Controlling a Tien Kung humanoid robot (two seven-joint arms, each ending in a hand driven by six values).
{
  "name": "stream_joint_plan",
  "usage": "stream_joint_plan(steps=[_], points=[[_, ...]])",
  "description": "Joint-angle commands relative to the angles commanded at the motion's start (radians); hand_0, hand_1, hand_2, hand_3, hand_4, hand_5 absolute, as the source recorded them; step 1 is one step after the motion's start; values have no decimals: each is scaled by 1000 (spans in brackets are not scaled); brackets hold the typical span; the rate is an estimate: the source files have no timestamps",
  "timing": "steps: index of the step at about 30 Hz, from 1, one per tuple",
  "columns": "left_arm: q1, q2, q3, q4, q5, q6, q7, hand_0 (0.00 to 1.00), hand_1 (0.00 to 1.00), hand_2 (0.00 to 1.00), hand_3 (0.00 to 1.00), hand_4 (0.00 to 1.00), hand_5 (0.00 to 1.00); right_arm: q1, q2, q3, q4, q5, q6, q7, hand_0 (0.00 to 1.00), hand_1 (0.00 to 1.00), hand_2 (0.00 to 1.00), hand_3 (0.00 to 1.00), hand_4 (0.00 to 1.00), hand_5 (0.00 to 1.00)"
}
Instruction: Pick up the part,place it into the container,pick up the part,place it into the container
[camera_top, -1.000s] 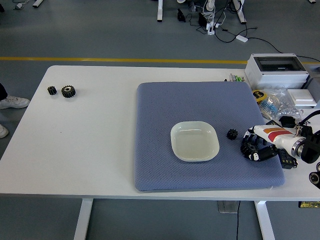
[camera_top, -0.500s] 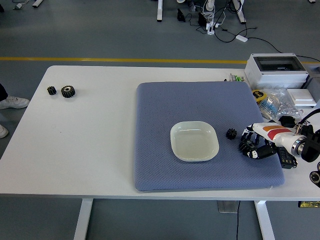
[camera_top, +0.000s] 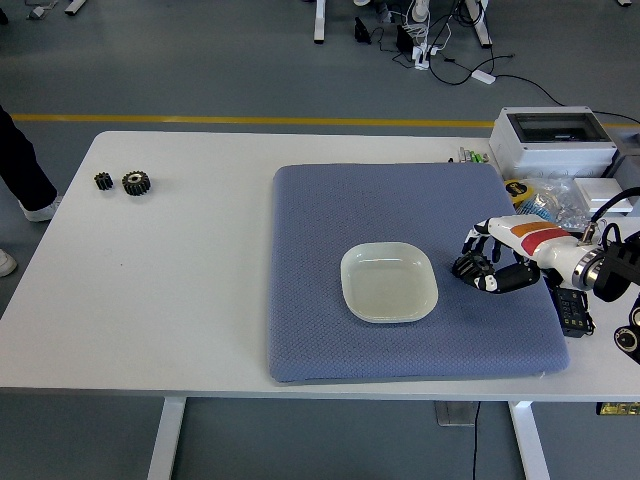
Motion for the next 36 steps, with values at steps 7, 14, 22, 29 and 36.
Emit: stream_joint_plan(steps=[7, 14, 22, 29, 36], points=[[3, 0, 5, 0, -6, 1, 2, 775, 765, 777, 568, 683, 598, 82, 36, -79, 45, -6, 2, -3, 197, 405, 518, 505, 717, 325], [3, 0, 31, 0, -31, 2, 6, 775, 764, 777, 568, 684, 597, 208, 140, -212, 25, 14, 0, -2, 191, 403, 519, 508, 717, 331], [3, 0, 42, 0, -41, 2, 6, 774, 763, 777, 568, 683, 595, 259, 233, -294, -84, -23, -1, -9, 220, 429, 573, 525, 766, 288], [-2, 0, 38, 0, -35, -1, 8, 775, 764, 776, 568, 683, 595, 261, 249, -323, -157, -62, 8, -14, 267, 470, 754, 724, 906, 260], [-5, 0, 32, 0, -27, 0, 10, 776, 765, 777, 568, 684, 597, 251, 242, -304, -165, -85, -20, 1, 326, 568, 962, 998, 998, 254]])
